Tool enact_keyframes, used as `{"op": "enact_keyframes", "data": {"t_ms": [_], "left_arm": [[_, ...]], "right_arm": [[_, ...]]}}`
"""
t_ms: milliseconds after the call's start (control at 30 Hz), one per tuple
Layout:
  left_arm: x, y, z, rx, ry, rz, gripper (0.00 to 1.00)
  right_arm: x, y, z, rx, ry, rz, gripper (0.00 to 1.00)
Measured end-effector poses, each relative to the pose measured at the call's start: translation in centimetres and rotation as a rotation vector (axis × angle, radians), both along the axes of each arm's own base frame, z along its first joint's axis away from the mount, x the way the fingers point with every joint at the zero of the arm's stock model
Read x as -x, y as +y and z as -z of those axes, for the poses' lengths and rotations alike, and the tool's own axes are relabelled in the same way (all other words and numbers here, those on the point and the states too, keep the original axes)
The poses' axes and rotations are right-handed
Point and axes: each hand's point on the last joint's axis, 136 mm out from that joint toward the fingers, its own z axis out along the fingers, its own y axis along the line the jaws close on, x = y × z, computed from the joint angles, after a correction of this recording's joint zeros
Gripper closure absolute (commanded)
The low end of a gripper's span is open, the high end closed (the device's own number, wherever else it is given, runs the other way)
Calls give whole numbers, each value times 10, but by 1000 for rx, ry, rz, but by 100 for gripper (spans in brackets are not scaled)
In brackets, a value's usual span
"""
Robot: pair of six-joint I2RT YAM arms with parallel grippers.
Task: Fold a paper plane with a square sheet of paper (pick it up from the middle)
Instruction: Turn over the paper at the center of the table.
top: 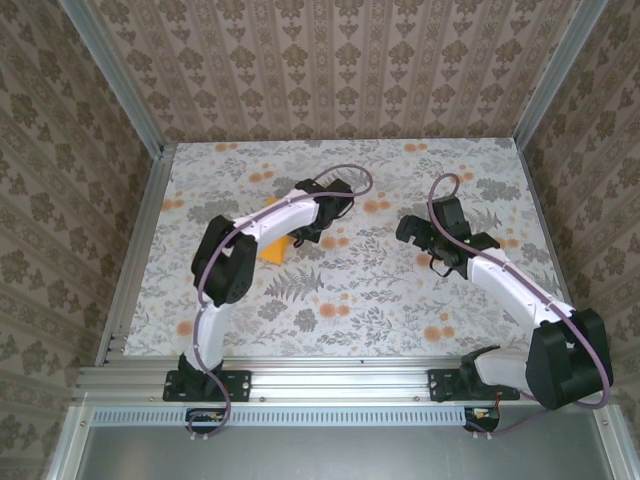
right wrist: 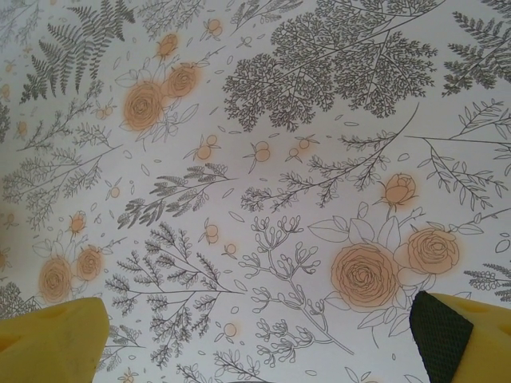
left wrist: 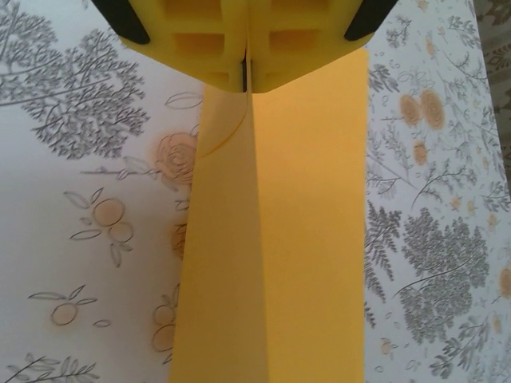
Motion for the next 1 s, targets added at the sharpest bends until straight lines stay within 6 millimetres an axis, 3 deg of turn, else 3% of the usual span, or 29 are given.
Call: {"op": "enact_keyframes", "data": {"t_ms": [167,333,500,733,800,867,1000], "left_arm": [[-8,-31,19,-2,0,17,100],[4,-55,40,-18,34,48,100],[16,-70,48,36,82,55,83],[24,-105,42,198,148,87,58],[30,-116,34,264,172,109,50],[34,-128,13,349,176,137,44],[37,-146,-60,565,110,196,35]], "right_arm": [[3,-5,3,-1,3,18,0],[5,-10,5,-4,5,41,0],[8,-18,5,-6,0,77,0],[11,-21,6,-24,-3,105,0],[11,-21,7,-38,-2,110,1],[9,-18,8,-57,-4,106,1],[2,-3,9,-121,-8,56,2]]}}
